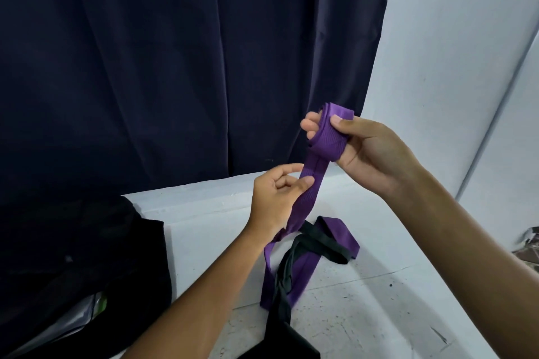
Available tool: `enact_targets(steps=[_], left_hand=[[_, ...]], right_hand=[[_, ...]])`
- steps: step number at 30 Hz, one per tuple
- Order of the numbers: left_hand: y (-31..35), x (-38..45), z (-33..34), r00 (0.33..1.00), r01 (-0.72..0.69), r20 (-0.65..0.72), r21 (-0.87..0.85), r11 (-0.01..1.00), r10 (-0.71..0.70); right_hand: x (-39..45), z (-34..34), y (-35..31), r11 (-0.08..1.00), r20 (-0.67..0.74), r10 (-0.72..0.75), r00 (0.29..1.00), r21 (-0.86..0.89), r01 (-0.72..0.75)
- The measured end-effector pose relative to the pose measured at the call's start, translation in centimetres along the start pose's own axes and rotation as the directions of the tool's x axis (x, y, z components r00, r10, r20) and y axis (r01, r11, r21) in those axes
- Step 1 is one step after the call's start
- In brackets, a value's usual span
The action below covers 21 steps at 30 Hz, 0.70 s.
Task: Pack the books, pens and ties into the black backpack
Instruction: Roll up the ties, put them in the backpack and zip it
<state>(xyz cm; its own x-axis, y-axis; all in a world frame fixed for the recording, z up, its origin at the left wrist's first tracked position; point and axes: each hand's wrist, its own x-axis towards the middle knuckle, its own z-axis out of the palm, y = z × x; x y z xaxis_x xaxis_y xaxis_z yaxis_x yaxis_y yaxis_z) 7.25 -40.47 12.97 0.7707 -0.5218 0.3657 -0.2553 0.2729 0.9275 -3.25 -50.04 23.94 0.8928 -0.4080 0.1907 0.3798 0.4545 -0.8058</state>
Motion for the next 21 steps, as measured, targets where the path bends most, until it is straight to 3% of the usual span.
enact_targets(steps=[4,7,9,12,14,17,19,21], left_hand=[[0.9,-1.6,-0.8,0.998,0.061,0.029,-0.021,0.998,-0.060],[1.8,-3.1,-1.2,0.988,0.133,0.075,-0.021,0.991,-0.131],[2.6,-4.3,-1.3,0.977,0.179,0.120,-0.022,0.984,-0.175],[3.7,-5.2,-1.7,0.975,0.185,0.124,0.017,0.983,-0.186],[4.2,-4.8,-2.5,0.983,0.145,0.101,0.089,0.985,-0.153],[5.1,-3.2,-4.0,0.980,0.152,0.112,0.133,0.979,-0.167],[5.6,-2.0,-5.0,0.961,0.192,0.162,0.199,0.961,-0.225],[6.1,-0.9,-5.9,0.924,0.219,0.242,0.294,0.930,-0.295]], right_hand=[[0.8,-1.4,1.5,0.991,-0.068,-0.060,0.996,-0.119,0.052],[1.7,-2.8,3.2,0.951,-0.137,-0.191,0.972,-0.270,0.149],[2.2,-3.9,4.0,0.864,-0.138,-0.297,0.945,-0.461,0.204],[2.5,-5.4,5.2,0.641,-0.005,-0.370,0.929,-0.725,0.252],[2.3,-6.1,5.8,0.521,0.100,-0.296,0.950,-0.816,0.248],[1.3,-6.0,6.2,0.427,0.199,-0.049,0.979,-0.882,0.201],[0.5,-5.4,6.0,0.370,0.224,0.183,0.957,-0.918,0.144],[0.0,-5.1,5.6,0.398,0.210,0.400,0.892,-0.917,0.037]])
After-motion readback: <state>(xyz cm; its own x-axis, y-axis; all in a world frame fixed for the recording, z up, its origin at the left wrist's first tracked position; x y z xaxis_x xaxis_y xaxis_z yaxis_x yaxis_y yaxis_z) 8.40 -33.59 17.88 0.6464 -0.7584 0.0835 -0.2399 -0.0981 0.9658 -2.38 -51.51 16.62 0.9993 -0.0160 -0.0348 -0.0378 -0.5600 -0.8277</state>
